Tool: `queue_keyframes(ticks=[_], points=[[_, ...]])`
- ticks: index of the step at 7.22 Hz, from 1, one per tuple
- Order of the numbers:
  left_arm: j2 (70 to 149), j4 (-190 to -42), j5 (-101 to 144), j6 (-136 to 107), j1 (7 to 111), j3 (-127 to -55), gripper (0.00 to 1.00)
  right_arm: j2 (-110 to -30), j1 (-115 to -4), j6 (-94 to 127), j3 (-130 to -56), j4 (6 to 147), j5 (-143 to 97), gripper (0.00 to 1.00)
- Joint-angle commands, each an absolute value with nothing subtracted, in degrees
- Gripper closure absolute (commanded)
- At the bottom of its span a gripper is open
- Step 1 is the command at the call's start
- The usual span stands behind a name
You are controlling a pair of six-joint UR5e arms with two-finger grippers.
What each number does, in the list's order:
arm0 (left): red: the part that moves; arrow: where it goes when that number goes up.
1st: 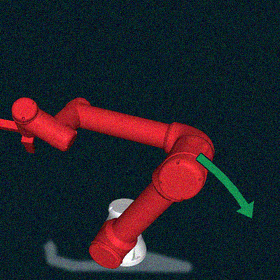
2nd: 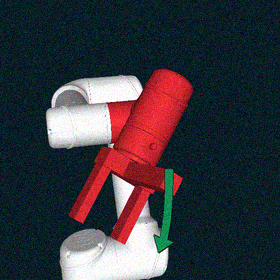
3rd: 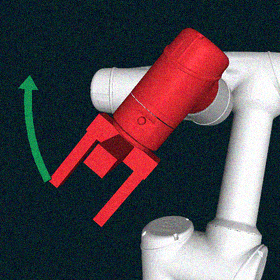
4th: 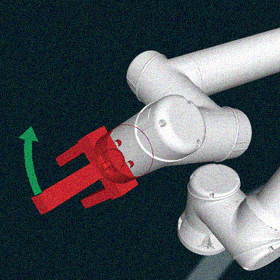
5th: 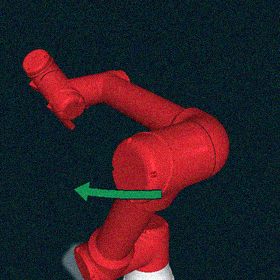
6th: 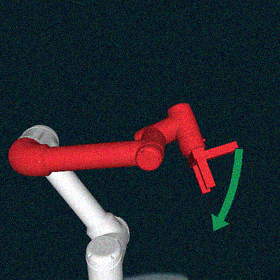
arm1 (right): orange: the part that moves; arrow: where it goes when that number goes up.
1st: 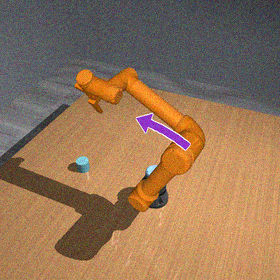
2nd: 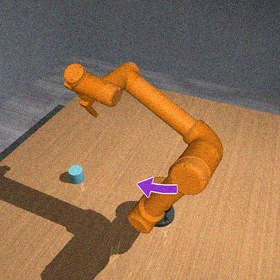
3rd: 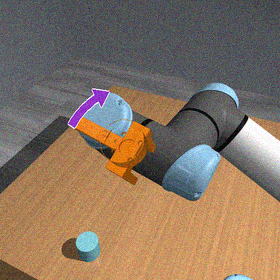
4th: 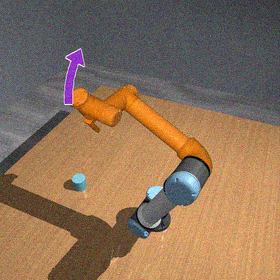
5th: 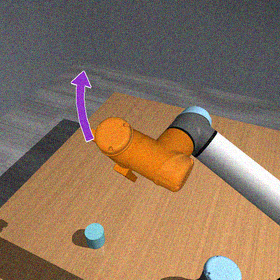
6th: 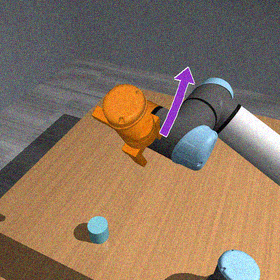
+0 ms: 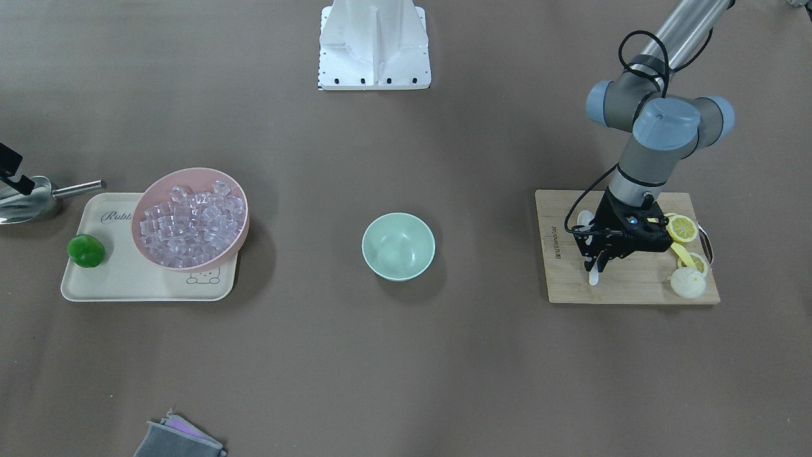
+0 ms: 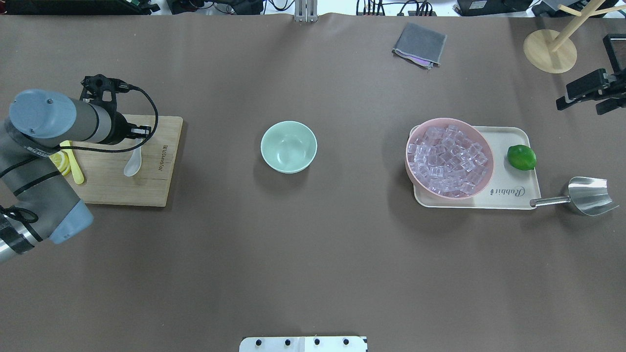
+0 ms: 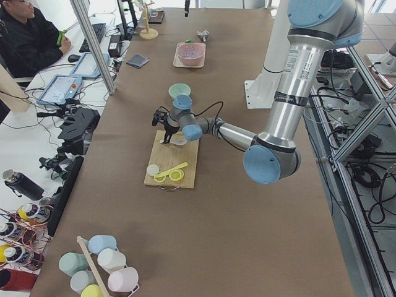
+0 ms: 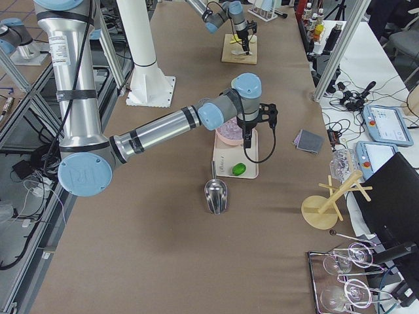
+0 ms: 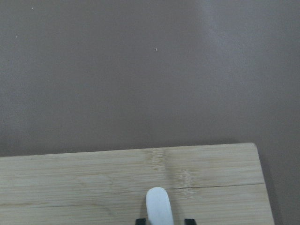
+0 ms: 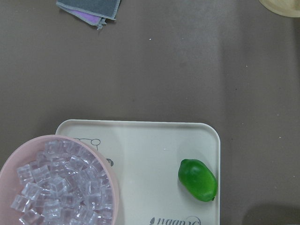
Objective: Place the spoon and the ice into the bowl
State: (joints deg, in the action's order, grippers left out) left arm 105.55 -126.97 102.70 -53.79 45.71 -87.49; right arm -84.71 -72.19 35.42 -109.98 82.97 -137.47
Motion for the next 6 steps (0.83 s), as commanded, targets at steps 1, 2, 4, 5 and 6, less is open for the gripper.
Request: queue_keyframes(ticks=[1,2,4,5,6], points=[[105.73,-125.26,103.18,-53.53,45.7,-89.2,1.0,-84.12,-72.07,36.21,-110.13,82.97,-137.55,0.0],[106.08,-120.37,107.8,-53.18,46.31,-92.6,1.0,-83.59,-71.9,37.26,-110.21,82.97,-137.9,0.0],[108.0,-112.7,108.81,-54.04,46.58,-99.04,1.0,-83.58,-68.67,41.63,-111.79,82.88,-137.29,0.0],[110.28,-111.63,108.81,-58.58,46.32,-99.05,1.0,-83.5,-64.81,44.71,-113.01,82.62,-134.41,0.0],[111.87,-111.62,108.81,-62.02,46.23,-98.88,1.0,-83.5,-60.95,49.52,-113.9,79.22,-131.51,0.0]])
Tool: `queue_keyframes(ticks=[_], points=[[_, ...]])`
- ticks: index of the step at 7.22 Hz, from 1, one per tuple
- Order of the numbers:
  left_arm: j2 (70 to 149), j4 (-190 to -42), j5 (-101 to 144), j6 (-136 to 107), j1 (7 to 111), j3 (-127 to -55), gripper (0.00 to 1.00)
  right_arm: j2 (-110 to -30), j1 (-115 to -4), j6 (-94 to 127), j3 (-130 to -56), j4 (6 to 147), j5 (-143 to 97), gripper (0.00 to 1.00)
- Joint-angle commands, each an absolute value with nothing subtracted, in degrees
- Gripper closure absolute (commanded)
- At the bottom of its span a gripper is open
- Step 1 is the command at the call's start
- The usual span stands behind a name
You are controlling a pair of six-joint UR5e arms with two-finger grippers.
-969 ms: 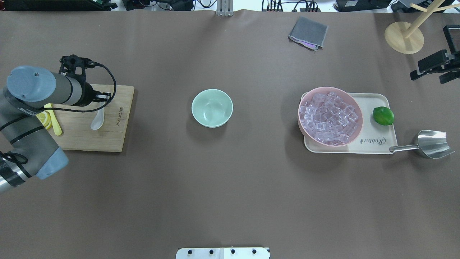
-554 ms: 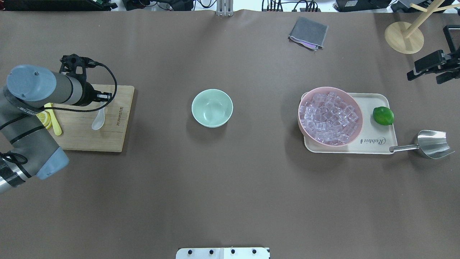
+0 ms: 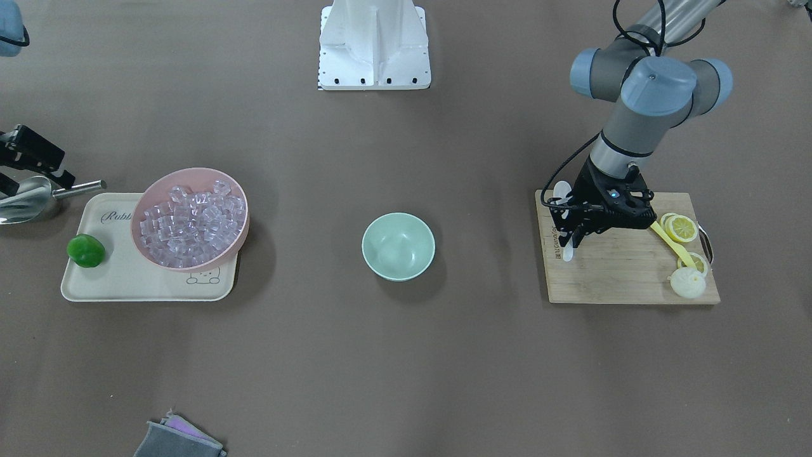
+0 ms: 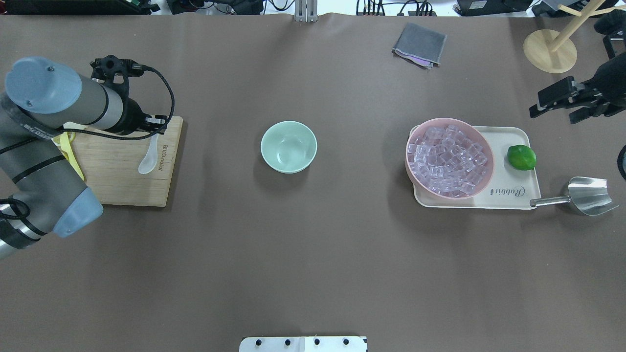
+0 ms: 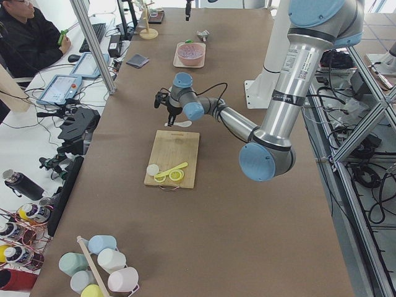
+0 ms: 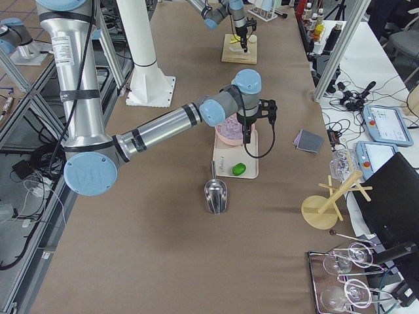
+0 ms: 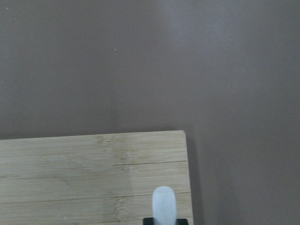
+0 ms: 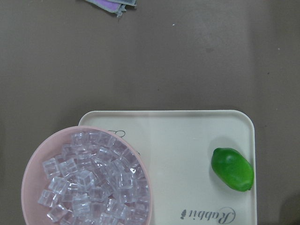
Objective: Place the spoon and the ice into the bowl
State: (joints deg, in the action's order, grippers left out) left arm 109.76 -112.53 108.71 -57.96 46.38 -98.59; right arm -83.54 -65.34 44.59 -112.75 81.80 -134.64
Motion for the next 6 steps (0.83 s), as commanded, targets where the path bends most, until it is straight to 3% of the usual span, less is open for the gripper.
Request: queue_keyframes(ticks=[1,6], points=[[112.93,-111.53,108.81,-63.27,46.14,-98.7,1.0,-83.5,-56.47,55.05,-113.73,74.93,-127.48,0.0],[113.12,-111.62,108.72,-63.54,46.14,-98.7,1.0,-80.16,-45.73,54.76,-110.32,64.27,-116.05,0.02]])
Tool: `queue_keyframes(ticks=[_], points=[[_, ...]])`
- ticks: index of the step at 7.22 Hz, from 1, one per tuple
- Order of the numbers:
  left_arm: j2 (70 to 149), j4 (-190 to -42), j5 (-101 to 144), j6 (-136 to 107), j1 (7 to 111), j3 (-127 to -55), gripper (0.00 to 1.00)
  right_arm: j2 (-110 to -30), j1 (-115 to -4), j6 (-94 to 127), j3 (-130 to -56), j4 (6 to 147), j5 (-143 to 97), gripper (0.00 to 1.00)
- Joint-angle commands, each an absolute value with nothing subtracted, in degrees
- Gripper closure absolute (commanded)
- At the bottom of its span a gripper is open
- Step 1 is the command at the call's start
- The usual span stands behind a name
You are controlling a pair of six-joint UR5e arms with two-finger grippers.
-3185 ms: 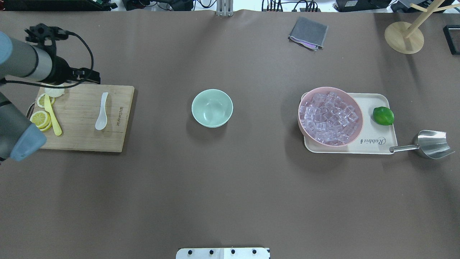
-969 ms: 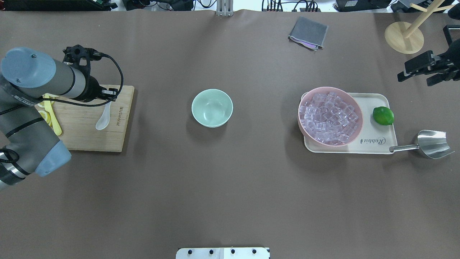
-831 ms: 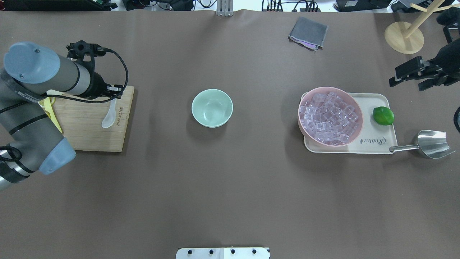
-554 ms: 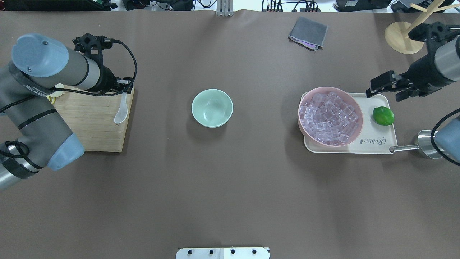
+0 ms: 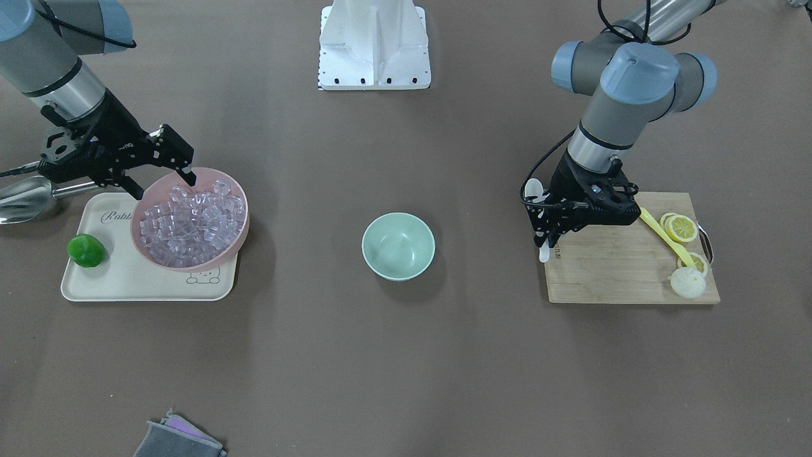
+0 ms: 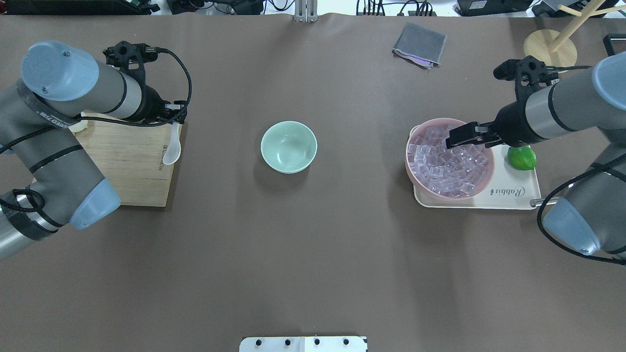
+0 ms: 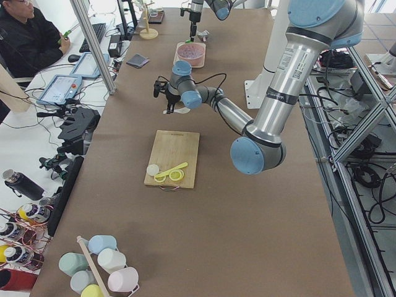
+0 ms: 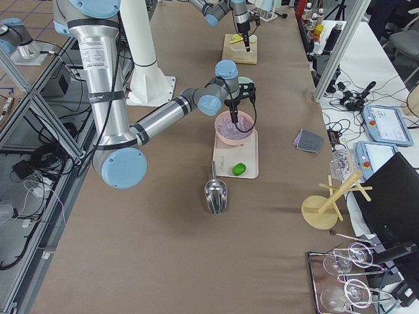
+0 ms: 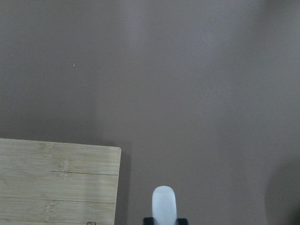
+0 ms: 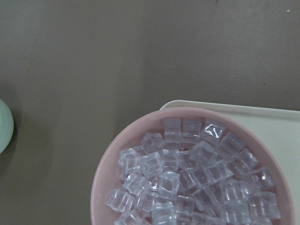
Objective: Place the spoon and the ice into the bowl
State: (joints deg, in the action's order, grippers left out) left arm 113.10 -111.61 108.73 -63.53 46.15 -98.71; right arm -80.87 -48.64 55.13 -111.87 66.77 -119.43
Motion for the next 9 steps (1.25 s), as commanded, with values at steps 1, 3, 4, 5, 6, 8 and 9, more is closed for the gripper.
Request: queue_keyframes(ticks=[1,3,4,5,6,8,9], points=[[113.12,-111.62,108.72,-63.54,46.14,-98.61,1.0,-79.72,-45.09,54.32,-108.13,61.81,-115.15,0.02],[113.2,-111.62,108.81,-63.46,46.06,-98.44,1.0,-80.68,-45.09,51.16,-103.12,54.7,-115.05,0.03],[113.29,-111.62,108.81,-63.54,46.05,-98.61,1.0,-80.6,-44.91,51.24,-102.23,54.41,-115.14,0.11],[113.38,-111.62,108.81,-63.46,46.05,-98.61,1.0,-79.99,-44.39,51.41,-102.22,54.58,-115.05,0.15],[113.38,-111.62,108.81,-63.46,46.05,-98.61,1.0,-79.98,-43.6,51.42,-101.78,54.58,-114.7,0.22],[113.38,-111.62,108.81,-63.46,46.05,-98.61,1.0,-79.98,-42.11,51.33,-100.99,54.49,-113.03,0.23],[113.29,-111.62,108.9,-63.46,46.05,-98.61,1.0,-80.24,-41.93,51.33,-100.99,54.49,-113.03,0.25]])
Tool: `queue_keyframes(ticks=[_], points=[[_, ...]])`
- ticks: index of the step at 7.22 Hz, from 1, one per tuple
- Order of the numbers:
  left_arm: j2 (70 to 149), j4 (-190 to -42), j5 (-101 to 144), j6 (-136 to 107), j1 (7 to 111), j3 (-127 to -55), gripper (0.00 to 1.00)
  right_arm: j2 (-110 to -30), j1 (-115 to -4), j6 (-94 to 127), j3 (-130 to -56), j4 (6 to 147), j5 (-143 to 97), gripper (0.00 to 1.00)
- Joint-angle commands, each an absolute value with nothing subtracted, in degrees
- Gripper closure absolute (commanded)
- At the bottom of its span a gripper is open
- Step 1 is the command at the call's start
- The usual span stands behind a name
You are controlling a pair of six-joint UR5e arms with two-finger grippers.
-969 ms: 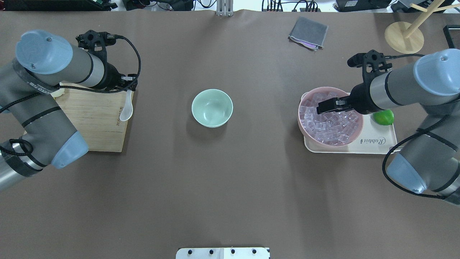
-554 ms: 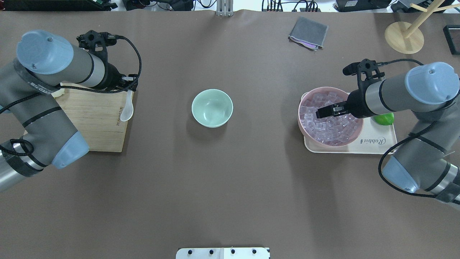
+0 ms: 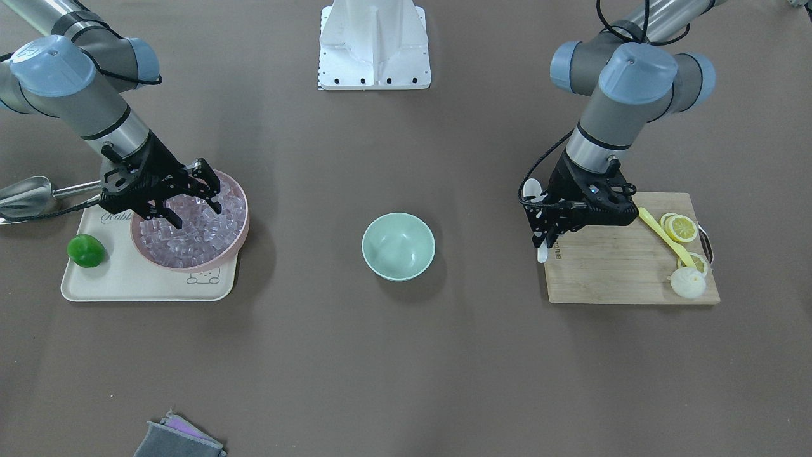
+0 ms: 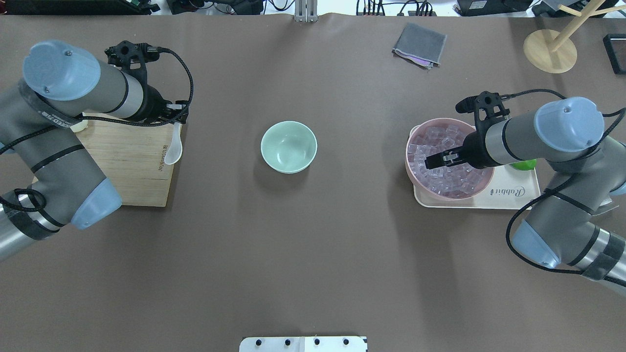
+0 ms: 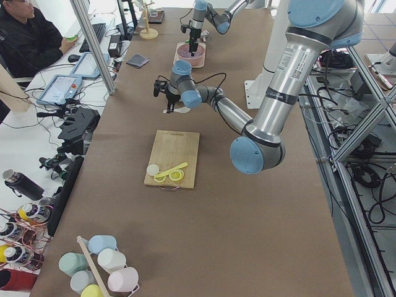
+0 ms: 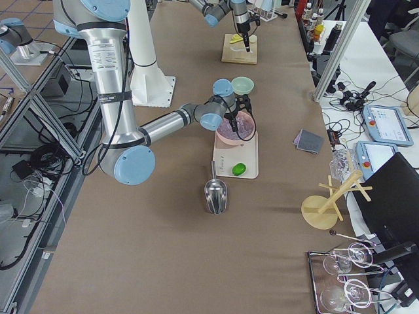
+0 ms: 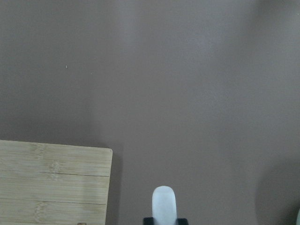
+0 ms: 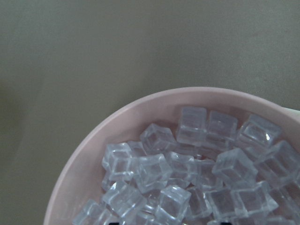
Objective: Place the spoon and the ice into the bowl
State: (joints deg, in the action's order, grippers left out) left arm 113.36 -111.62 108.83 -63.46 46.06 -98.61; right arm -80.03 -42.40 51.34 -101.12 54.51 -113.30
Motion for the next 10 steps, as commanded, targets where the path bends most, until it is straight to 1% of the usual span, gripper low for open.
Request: queue_keyframes(ticks=[1,2,3,4,5,7,8,9,10], points=[[113.38,-111.62,108.9,-63.46,46.05,-98.61,1.0,-80.24,-42.01,51.5,-101.07,54.49,-113.2,0.25],[113.29,-111.62,108.9,-63.46,46.05,-98.79,1.0,-80.16,-41.58,51.68,-101.16,54.58,-113.12,0.25],[113.29,-111.62,108.9,-63.46,46.05,-98.79,1.0,-80.16,-41.4,51.85,-101.16,54.58,-113.03,0.35],[113.29,-111.62,108.9,-63.46,46.05,-98.79,1.0,-80.16,-41.31,51.86,-101.16,54.58,-113.03,0.48],[113.2,-111.71,108.9,-63.46,45.97,-98.79,1.0,-80.16,-41.31,51.77,-101.16,54.67,-112.42,0.65],[113.2,-111.71,108.98,-63.46,45.97,-99.05,1.0,-80.33,-41.22,51.77,-101.16,54.67,-112.32,0.96],[113.29,-111.71,109.07,-63.46,45.97,-99.14,1.0,-80.16,-41.31,51.77,-101.77,54.67,-112.76,1.0],[113.47,-111.53,110.9,-63.54,45.97,-100.62,1.0,-79.98,-41.83,51.77,-103.26,55.28,-114.16,1.0],[115.56,-111.53,111.7,-65.11,45.88,-100.81,1.0,-79.55,-44.19,51.77,-105.01,58.68,-117.74,1.0]])
